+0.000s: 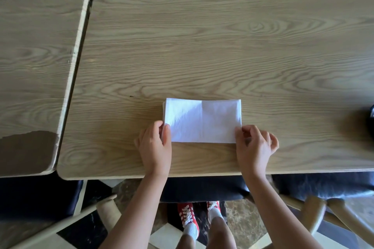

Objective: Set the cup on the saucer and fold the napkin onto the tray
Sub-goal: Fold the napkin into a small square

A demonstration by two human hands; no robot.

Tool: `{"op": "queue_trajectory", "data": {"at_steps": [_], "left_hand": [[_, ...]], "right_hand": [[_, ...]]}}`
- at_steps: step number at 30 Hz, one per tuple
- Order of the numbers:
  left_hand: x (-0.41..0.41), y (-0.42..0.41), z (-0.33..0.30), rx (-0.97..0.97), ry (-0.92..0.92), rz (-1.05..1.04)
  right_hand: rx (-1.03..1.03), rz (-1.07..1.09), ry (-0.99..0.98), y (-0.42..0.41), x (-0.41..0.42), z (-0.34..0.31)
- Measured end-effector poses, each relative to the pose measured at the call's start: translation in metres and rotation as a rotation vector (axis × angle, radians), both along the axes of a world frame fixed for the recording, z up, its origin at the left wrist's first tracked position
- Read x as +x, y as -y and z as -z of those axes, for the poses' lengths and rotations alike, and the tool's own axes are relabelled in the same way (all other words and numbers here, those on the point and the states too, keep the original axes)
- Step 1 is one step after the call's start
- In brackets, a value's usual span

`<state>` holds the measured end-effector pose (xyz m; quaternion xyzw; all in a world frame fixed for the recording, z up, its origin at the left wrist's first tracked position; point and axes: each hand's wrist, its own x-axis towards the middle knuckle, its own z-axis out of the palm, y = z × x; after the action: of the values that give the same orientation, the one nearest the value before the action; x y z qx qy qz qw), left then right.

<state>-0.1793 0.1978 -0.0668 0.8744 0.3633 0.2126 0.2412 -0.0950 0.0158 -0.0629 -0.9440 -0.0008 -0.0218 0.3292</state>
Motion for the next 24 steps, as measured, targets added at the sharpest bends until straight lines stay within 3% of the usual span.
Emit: {"op": "queue_trajectory", "data": {"at_steps": [9,13,16,19,24], "left_hand": [[0.000,0.000,0.001,0.107,-0.113,0.010],[0.003,-0.005,-0.008,0.312,-0.125,0.103],[0.023,0.006,-0.020,0.329,-0.095,0.291],[0.042,0.019,-0.011,0.370,-0.155,0.525],[0.042,0.013,0.010,0.416,-0.327,0.622]], "right_hand": [[-0.053,0.065,0.031,-0.013,0.000,-0.004],[-0.103,0.109,0.114,-0.011,0.001,-0.004],[-0.225,-0.159,0.267,-0.021,0.004,-0.008],[-0.336,-0.544,0.233,-0.042,0.012,-0.005],[-0.414,-0.716,0.137,-0.049,0.019,0.010]]}}
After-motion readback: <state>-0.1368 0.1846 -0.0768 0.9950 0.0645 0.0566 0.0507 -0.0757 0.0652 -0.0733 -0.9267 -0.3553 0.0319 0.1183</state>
